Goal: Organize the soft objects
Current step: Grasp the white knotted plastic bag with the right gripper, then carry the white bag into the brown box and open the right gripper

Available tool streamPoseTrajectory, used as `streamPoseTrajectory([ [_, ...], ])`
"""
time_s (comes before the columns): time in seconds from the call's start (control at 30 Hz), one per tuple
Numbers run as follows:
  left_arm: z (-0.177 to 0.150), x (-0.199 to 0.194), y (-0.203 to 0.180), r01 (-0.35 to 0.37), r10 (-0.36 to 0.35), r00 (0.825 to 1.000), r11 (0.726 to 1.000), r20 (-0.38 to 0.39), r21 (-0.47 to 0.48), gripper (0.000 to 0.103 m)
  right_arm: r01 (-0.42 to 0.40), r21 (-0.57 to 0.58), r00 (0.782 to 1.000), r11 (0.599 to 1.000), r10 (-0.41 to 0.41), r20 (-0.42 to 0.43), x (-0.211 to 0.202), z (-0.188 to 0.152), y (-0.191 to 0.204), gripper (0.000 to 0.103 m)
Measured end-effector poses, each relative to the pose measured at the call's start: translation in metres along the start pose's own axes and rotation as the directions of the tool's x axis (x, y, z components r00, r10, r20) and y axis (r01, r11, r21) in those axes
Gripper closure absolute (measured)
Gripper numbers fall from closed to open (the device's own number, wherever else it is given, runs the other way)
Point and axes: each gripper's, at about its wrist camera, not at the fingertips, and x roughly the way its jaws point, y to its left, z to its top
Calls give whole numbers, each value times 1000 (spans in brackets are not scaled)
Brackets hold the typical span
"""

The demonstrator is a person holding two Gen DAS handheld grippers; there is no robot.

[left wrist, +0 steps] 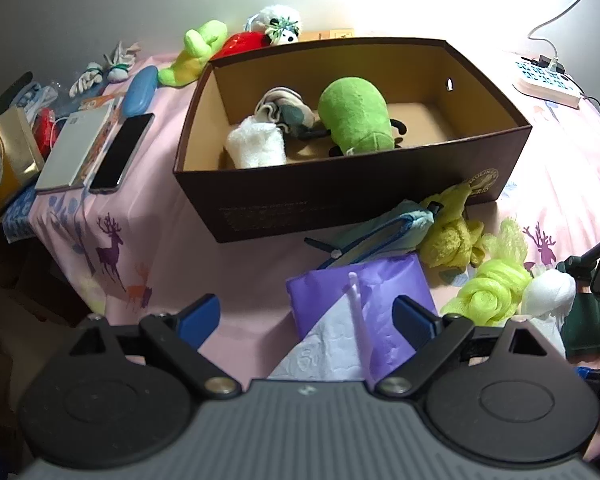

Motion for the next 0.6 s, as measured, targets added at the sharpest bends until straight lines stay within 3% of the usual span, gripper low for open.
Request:
streamPoseTrajectory([
  [0.2,7,1,1,26,-26,1000,1000,11,1,10,-37,-14,999,999,38,39,-23,9,15,101],
  [0.6,12,3,6,66,-66,998,998,13,-1,10,-39,-244,985,969,79,156,-46,68,80,101],
])
